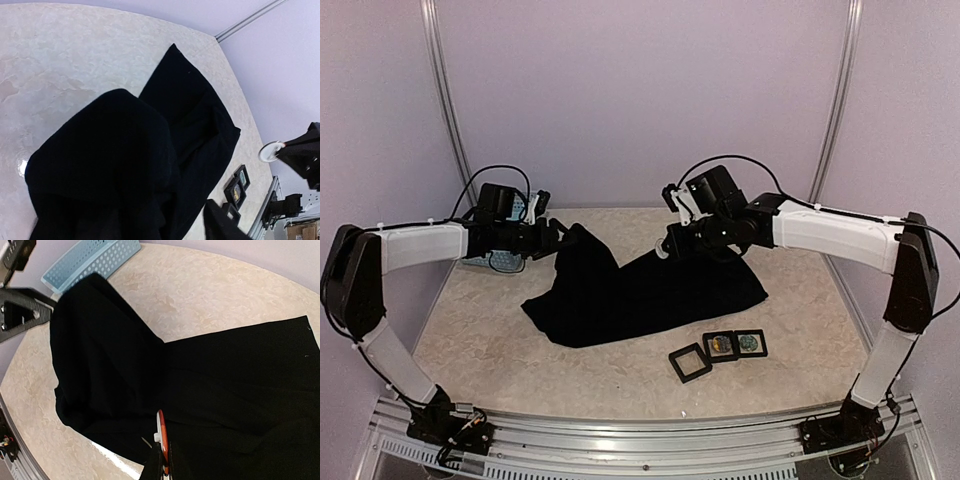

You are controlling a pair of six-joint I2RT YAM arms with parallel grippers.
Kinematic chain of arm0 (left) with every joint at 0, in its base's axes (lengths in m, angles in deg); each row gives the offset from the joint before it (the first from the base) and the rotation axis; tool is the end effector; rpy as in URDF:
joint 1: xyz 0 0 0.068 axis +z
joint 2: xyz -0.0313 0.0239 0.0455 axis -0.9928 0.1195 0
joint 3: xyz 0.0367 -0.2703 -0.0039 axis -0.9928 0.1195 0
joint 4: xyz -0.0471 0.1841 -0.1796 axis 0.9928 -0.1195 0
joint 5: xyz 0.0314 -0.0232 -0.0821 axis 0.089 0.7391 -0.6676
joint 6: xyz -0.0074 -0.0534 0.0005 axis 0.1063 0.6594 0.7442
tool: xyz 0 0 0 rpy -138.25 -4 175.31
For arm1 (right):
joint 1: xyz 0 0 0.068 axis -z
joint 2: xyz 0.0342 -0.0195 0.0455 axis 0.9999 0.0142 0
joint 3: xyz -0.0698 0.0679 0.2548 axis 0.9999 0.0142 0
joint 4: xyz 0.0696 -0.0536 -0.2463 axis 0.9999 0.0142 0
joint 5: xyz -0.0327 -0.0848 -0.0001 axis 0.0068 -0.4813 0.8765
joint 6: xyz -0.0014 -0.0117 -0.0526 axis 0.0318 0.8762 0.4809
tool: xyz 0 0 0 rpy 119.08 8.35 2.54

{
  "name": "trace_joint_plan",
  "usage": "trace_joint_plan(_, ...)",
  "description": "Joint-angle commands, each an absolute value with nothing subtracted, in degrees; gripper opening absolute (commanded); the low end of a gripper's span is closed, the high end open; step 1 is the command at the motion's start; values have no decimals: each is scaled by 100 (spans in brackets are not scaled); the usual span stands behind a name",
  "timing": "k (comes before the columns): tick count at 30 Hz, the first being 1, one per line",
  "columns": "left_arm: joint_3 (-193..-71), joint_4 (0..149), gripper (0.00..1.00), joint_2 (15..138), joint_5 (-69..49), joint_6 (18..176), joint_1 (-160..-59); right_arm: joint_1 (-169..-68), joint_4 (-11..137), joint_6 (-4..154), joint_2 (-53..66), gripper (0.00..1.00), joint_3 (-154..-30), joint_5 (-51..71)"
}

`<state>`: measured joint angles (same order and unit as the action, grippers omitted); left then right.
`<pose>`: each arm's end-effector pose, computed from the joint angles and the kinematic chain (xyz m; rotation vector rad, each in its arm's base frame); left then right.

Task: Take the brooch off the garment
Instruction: Pass from the right arm to the left

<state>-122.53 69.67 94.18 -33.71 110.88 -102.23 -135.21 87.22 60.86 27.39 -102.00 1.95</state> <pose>0.3368 -0.1367 0.2451 0.2235 2.2361 -1.0396 0.2851 0.2950 0.2863 -0.5072 2.3104 0.5798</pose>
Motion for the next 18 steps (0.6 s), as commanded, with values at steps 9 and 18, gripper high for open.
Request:
trace_joint_plan(9,-12134,6405,98,7774,-3258,10303,-10110,-12760,7577,5958,2088,0,-9779,2958)
trace_joint_plan(18,-12355,6118,91,7647,-5892,10655,-10473,-12908,6978,5381,2128,0,-9948,4323)
